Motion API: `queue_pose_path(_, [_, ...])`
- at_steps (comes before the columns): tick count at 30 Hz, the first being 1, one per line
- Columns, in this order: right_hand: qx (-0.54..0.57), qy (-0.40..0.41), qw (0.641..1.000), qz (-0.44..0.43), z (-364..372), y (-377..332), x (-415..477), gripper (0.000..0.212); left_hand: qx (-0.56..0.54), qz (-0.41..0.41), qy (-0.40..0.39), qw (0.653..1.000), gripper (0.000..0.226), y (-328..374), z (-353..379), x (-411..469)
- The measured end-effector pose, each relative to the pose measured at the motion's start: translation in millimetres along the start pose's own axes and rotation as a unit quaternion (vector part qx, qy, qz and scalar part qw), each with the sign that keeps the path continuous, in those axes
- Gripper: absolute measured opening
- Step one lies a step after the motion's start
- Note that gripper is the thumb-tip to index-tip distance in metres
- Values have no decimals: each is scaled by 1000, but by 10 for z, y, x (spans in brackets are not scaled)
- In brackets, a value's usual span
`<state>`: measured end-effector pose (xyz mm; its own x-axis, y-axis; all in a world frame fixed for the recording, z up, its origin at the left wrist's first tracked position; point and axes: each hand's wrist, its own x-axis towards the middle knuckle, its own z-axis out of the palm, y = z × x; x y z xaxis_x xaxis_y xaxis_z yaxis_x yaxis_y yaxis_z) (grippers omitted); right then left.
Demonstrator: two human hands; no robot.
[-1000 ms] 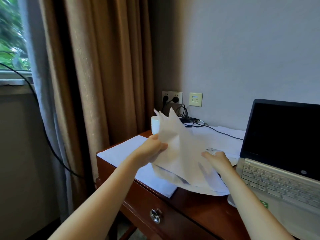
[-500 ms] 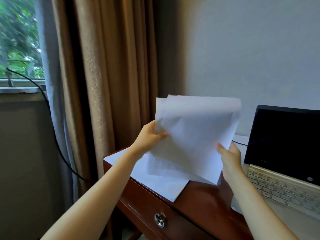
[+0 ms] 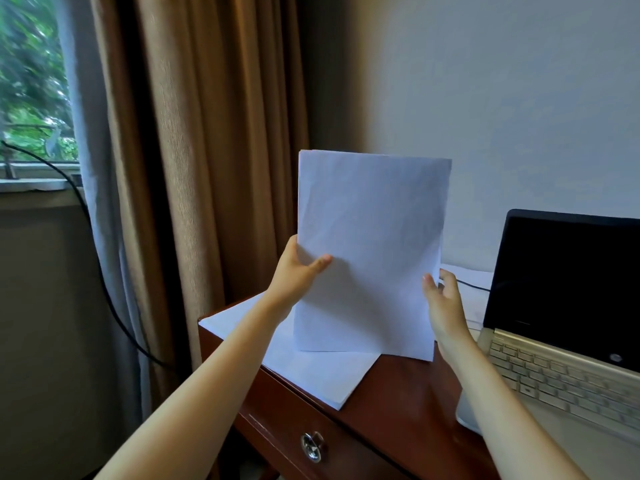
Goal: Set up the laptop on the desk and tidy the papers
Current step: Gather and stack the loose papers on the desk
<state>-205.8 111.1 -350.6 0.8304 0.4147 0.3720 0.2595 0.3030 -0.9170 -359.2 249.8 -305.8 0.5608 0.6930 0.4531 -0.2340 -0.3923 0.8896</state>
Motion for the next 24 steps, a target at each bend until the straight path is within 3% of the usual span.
queue_pose_path(8, [-12,7,1000,9,-23,100,40,11,-31,-37,41,998,26,-31,62,3])
queue_pose_path(15, [-14,11,999,39,-60,106,16,32,-105,-54,132,984,18,-94,65,13])
queue_pose_path(18, [46,42,994,85,-74,90,-11,34,-147,-83,166,971,15,-124,52,32])
queue_pose_path(20, [147,76,976,144,-80,100,-15,31,-174,-106,183,962,19,-158,57,38])
queue_pose_path(22, [249,47,949,185,-50,124,-55,18,-220,-142,198,945,27,-188,91,34])
queue_pose_path(24, [271,-34,941,202,35,120,-145,17,-268,-189,205,922,31,-214,130,12])
